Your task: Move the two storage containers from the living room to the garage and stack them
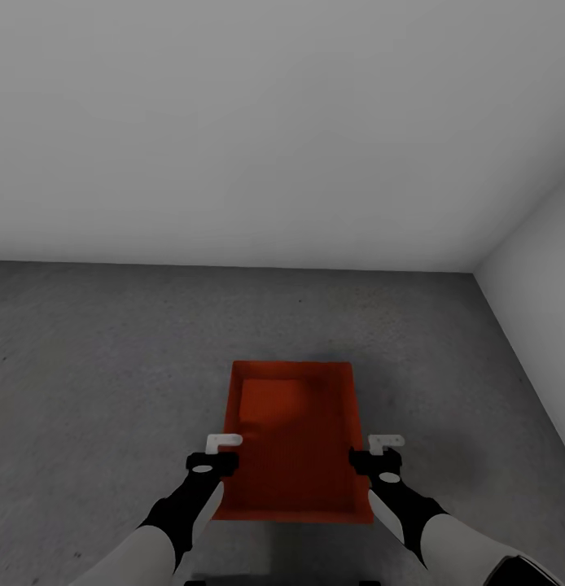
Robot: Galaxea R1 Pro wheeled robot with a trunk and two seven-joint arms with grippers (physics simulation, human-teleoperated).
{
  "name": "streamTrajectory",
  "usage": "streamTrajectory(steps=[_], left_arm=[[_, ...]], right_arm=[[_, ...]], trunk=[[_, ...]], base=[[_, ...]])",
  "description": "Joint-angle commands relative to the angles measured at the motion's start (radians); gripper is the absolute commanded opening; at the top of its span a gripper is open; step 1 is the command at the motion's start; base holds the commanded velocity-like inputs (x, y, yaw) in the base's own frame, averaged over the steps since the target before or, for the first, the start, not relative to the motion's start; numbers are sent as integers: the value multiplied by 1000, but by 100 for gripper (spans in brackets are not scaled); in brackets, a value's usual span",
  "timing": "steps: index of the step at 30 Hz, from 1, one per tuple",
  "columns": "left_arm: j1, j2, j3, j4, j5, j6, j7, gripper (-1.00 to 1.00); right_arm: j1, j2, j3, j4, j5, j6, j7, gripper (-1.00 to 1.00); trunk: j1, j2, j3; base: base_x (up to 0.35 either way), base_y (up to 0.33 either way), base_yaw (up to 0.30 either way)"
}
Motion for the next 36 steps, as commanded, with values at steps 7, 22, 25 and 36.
streamTrajectory(steps=[7,22,25,36], left_arm=[[-1,1,-8,-2,4,6,8,100],[-1,1,-8,-3,3,6,8,100],[-1,1,-8,-3,3,6,8,100],[0,1,-6,-2,6,28,8,100]], right_arm=[[0,-1,8,-1,-11,-4,-4,100],[0,-1,8,-1,-11,-4,-4,100],[0,-2,8,-1,-11,-4,-4,100],[0,-11,8,-1,-11,-4,-4,100]], trunk=[[0,0,-1],[0,0,-1],[0,0,-1],[-27,49,21]], base=[[0,0,0],[0,0,0],[0,0,0],[0,0,0]])
